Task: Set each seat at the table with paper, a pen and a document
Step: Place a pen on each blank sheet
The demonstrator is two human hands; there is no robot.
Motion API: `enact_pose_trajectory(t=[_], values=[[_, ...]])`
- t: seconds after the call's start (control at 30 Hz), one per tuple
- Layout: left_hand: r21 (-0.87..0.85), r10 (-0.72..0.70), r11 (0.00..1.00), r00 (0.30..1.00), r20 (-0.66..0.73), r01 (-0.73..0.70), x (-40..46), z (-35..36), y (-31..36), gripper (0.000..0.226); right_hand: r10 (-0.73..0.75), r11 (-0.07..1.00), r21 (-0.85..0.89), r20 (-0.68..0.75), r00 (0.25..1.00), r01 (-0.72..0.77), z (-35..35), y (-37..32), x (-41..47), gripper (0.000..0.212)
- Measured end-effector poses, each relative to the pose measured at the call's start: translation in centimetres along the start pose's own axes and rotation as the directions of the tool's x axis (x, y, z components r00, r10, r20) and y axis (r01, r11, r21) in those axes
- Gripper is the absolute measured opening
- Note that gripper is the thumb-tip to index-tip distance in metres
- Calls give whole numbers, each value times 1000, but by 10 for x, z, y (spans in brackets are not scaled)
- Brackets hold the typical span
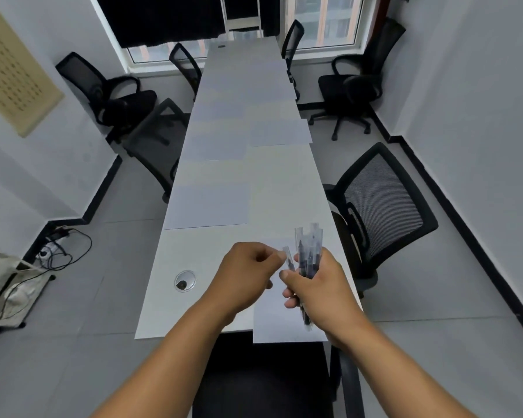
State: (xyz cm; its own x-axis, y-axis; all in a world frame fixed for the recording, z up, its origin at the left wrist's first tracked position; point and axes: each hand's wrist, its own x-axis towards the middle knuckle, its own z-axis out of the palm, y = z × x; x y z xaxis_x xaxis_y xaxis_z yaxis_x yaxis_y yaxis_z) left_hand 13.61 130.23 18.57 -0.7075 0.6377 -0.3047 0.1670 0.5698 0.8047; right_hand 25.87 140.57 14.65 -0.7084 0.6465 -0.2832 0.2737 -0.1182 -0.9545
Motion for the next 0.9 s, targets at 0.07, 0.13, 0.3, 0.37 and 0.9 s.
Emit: enact_pose_trajectory(t=[0.07, 0.13, 0.3, 0.37, 0.9], values=[[-25, -22, 999, 1000, 0, 22, 7, 10, -5, 35, 15, 1000, -7, -2, 1000, -15, -3, 10, 5, 27], [-33, -16, 999, 1000, 19, 17, 11, 18, -9, 29, 24, 1000, -4, 1, 1000, -24, -6, 18, 9, 25], [-64, -37, 997, 998, 52, 40, 23, 42, -21, 26, 85, 996, 22, 23, 996, -85, -12, 40, 18, 23], [-83, -75, 993, 995, 62, 80, 28, 51, -29, 25, 103, 995, 16, 38, 994, -103, -14, 47, 20, 23], [215, -248, 944, 968, -42, 252, 116, 97, -95, 30, 281, 955, 96, -9, 960, -279, -34, 113, 37, 26]])
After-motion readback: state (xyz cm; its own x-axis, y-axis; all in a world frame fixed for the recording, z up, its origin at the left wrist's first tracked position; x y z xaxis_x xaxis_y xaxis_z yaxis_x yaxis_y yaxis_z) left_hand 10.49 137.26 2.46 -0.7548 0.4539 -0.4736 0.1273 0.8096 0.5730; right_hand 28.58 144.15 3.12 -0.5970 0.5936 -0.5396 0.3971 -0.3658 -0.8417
